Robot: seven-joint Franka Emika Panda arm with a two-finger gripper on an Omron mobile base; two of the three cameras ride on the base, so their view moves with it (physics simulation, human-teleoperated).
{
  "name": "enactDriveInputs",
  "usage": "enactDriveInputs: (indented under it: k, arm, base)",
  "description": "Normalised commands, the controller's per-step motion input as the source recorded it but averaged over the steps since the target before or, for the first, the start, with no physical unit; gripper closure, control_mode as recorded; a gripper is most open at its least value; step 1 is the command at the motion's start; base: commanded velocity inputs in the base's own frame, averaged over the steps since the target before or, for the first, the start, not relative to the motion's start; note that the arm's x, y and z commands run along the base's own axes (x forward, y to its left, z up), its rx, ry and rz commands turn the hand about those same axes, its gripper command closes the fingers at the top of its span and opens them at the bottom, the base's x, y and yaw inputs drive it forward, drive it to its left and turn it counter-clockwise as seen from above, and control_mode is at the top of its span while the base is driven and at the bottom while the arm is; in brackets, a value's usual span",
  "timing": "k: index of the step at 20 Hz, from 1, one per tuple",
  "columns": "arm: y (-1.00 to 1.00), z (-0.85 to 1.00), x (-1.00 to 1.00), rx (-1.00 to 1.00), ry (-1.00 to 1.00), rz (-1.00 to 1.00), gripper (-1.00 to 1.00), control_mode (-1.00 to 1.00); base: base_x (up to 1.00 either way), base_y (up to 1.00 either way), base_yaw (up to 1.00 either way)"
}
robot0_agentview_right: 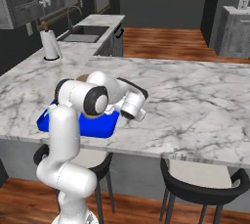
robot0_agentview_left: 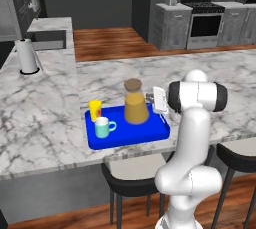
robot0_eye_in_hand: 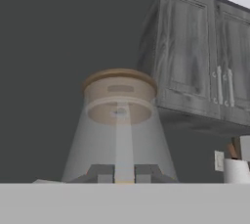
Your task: There is a tray on the dining counter. Grab the cup, mug, and pitcher and place them on the tray. The pitcher may be placed next to the tray if it cannot fit the tray.
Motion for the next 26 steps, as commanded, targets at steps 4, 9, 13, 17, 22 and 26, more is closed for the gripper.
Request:
enactDriveInputs:
  k: [4,9,13,17,22,26]
  arm:
    - [0.00,0.00,-0.18,0.00,0.10,-0.06,1.00,-1.00]
    - [0.00,-0.03,0.00,0.00,0.11,-0.06,1.00,-1.00]
    - [0.00,-0.08,0.00,0.00,0.10,-0.04,-1.00,-1.00]
    - [-0.04,0.00,0.00,-0.01,0.08,-0.01,-1.00,-1.00]
    - [-0.30,0.00,-0.05,-0.02,0.03,-0.01,-1.00,-1.00]
    - [-0.43,0.00,-0.21,-0.09,0.00,-0.03,-1.00,-1.00]
  base:
    - [0.00,0.00,0.00]
    - [0.00,0.00,0.00]
    - [0.00,0.00,0.00]
    - [0.00,0.00,0.00]
    - [0.00,0.00,0.00]
    - [0.00,0.00,0.00]
